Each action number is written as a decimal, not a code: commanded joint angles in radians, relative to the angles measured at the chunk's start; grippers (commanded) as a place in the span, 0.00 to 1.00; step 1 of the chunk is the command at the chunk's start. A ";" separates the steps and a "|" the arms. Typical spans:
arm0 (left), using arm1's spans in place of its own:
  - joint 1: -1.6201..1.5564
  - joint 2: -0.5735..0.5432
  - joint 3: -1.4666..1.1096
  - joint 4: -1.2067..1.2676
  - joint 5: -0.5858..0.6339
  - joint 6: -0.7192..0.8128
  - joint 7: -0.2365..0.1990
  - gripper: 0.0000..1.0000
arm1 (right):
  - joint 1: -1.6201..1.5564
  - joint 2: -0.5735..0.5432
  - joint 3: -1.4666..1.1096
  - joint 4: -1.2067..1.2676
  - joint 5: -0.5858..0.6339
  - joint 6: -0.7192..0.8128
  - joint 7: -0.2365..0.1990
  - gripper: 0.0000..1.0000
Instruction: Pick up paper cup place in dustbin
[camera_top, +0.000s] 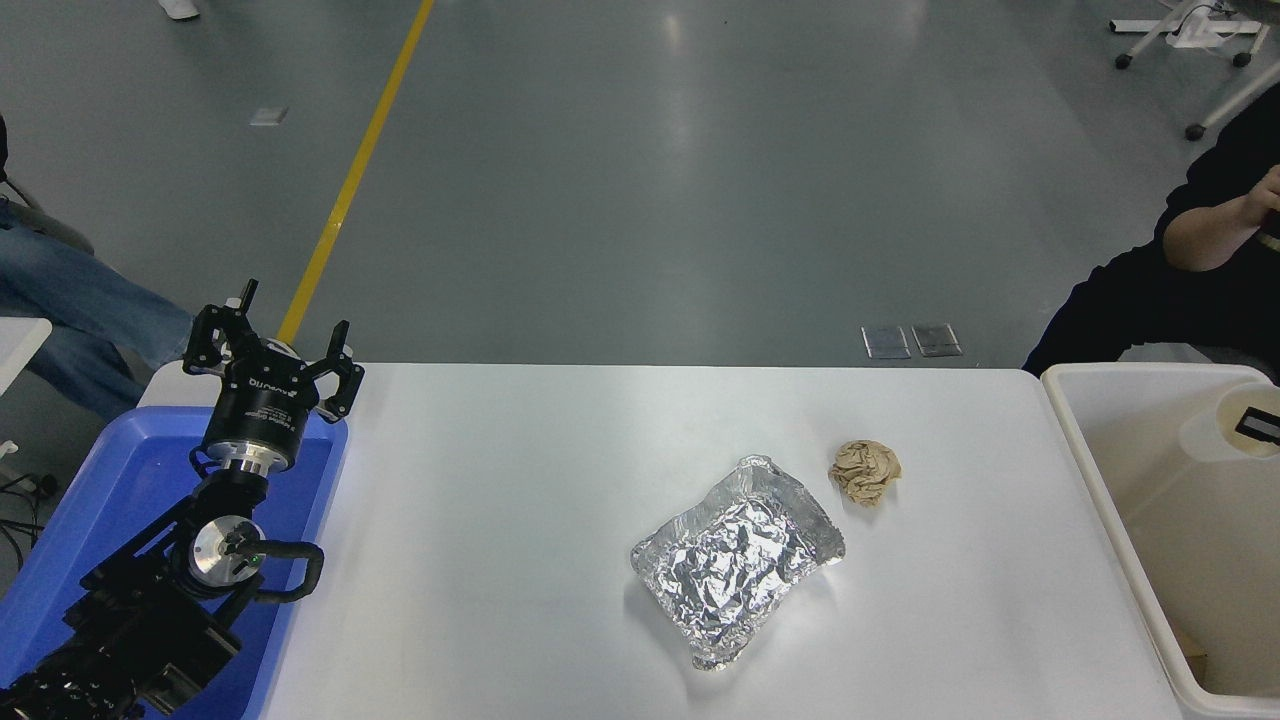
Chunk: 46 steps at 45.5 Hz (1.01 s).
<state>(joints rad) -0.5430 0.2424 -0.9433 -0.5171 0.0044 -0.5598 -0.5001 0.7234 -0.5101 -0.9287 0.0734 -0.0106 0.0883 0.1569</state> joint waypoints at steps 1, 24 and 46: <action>0.000 0.000 0.000 0.000 0.000 0.000 0.000 0.98 | -0.081 0.021 0.064 -0.011 0.001 -0.039 -0.003 0.00; 0.000 0.000 0.000 0.000 0.000 0.000 0.000 0.98 | -0.097 0.047 0.156 -0.011 0.009 -0.192 -0.003 0.92; -0.002 0.000 0.001 0.000 0.000 0.000 0.000 0.98 | 0.131 0.025 0.114 0.094 0.009 -0.249 0.001 1.00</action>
<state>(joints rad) -0.5430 0.2424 -0.9434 -0.5169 0.0047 -0.5600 -0.5001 0.6994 -0.4637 -0.7839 0.0864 -0.0011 -0.1429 0.1570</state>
